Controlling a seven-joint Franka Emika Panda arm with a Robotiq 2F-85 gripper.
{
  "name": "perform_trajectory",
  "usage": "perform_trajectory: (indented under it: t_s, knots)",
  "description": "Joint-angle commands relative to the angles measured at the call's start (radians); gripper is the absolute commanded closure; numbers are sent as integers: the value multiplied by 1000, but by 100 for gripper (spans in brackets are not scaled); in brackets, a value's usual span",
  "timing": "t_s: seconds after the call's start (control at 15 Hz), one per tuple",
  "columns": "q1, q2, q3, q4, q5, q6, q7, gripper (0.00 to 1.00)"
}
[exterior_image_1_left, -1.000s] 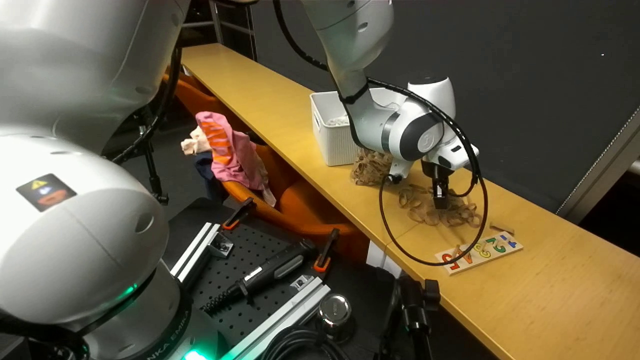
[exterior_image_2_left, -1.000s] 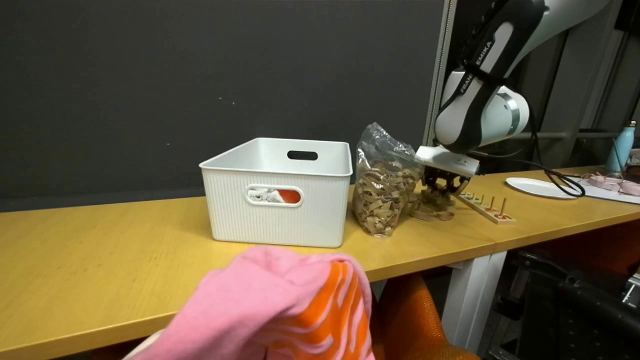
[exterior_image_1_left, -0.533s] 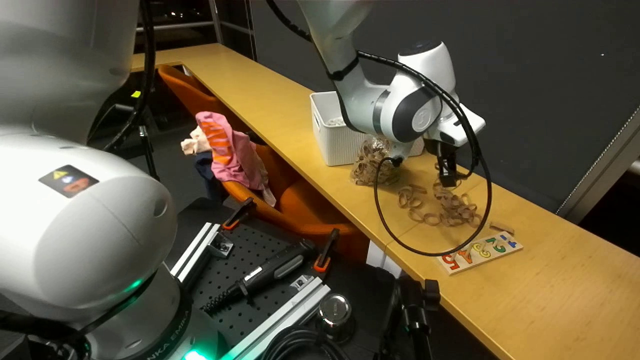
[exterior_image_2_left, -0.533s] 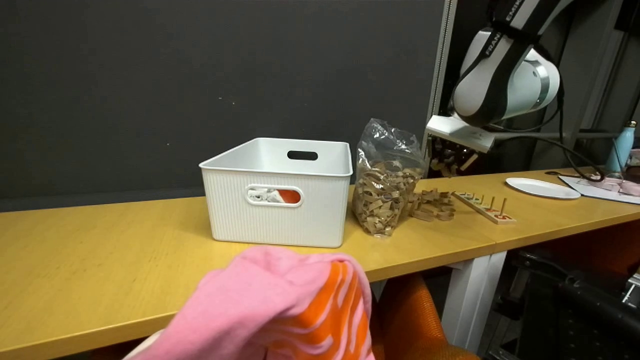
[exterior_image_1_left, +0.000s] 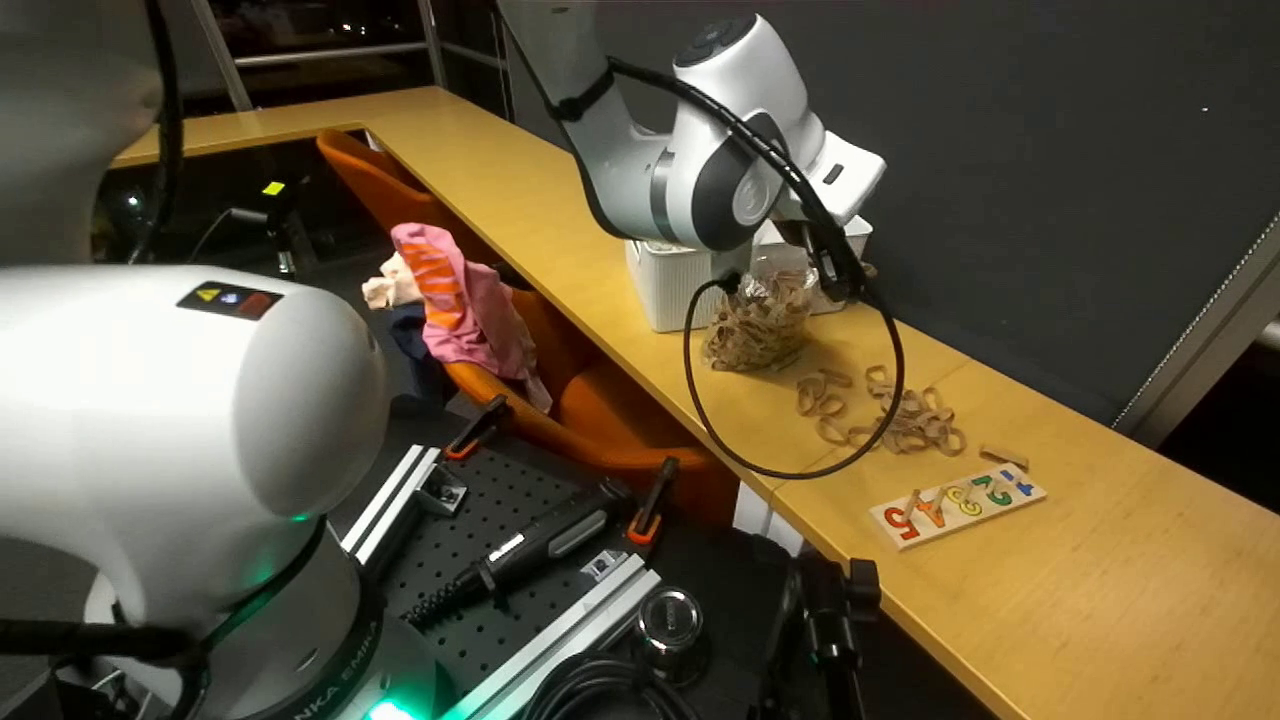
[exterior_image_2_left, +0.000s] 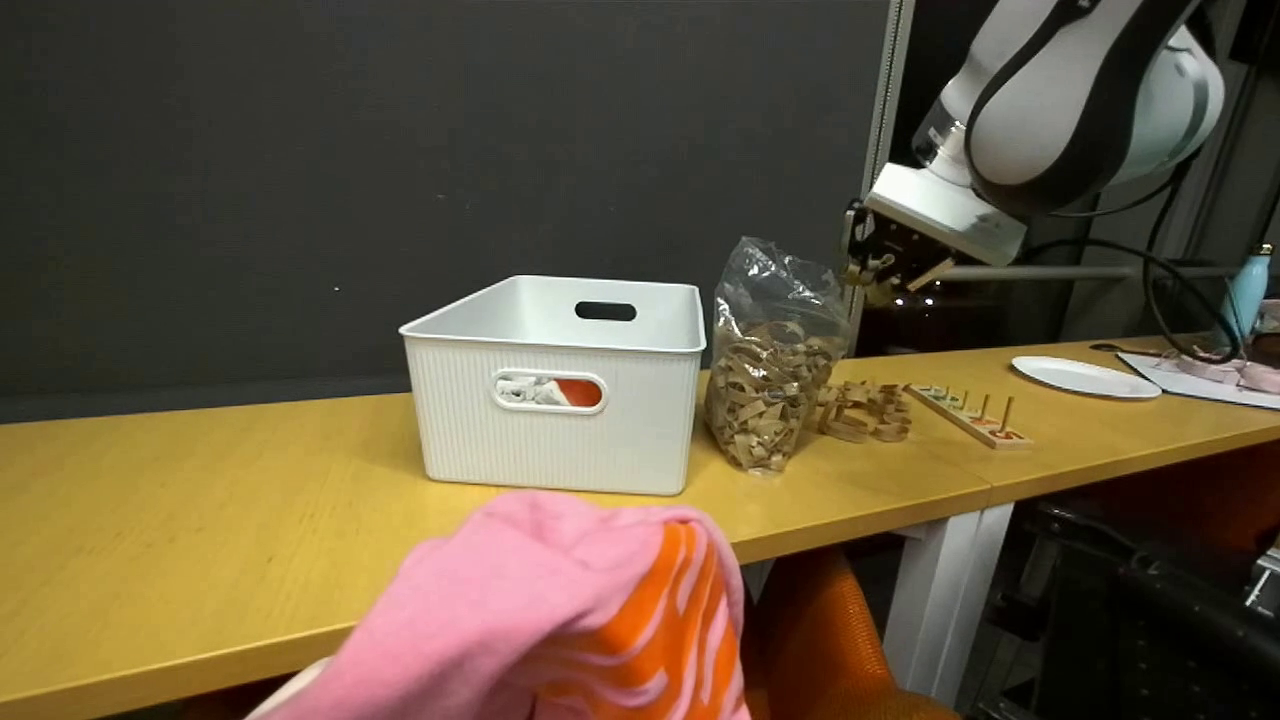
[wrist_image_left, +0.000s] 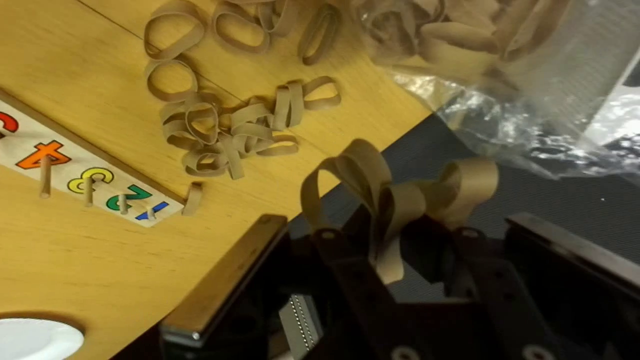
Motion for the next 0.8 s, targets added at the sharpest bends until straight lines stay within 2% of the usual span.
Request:
perform_trajectory:
  t_s: [0.0, 0.27, 0.4, 0.73]
  knots:
    - [202, -92, -185, -78, 3, 52, -73, 97]
    - [320, -87, -273, -39, 0, 32, -105, 97]
    - [360, -76, -293, -13, -1, 19, -112, 97]
    - [366, -65, -249, 35, -13, -21, -105, 97]
